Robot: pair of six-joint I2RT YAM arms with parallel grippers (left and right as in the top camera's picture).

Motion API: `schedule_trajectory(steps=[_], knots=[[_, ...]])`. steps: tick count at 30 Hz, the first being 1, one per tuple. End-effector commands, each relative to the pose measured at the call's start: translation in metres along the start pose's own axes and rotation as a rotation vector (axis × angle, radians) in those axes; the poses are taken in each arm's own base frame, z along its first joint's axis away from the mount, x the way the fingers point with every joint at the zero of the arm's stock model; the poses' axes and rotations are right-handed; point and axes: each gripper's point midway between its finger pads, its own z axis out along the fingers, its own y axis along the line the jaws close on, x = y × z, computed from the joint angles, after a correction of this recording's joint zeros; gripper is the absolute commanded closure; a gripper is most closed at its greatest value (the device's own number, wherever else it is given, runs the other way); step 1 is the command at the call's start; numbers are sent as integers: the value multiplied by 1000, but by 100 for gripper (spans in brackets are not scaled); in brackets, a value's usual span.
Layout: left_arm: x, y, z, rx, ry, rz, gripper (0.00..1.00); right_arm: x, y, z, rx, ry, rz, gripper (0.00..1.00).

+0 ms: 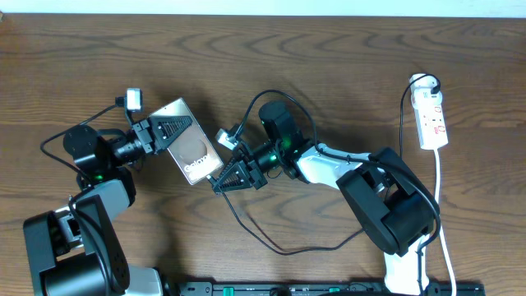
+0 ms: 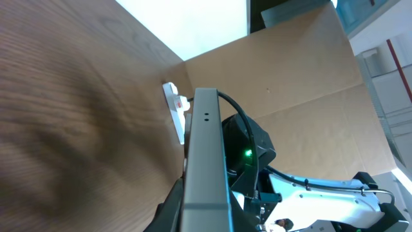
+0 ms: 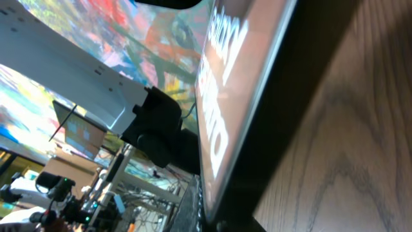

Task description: Plug charger to phone and switch on socket

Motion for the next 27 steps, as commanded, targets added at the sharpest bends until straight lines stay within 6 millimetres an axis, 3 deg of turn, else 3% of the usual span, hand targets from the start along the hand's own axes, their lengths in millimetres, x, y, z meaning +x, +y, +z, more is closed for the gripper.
schedule_trajectory(steps=[1,27], knots=[[6,-8,5,18,38,24,93,-3,-1,-2,14,-9,1,99],[6,-8,5,18,38,36,93,-5,-3,-8,23,-20,5,99]])
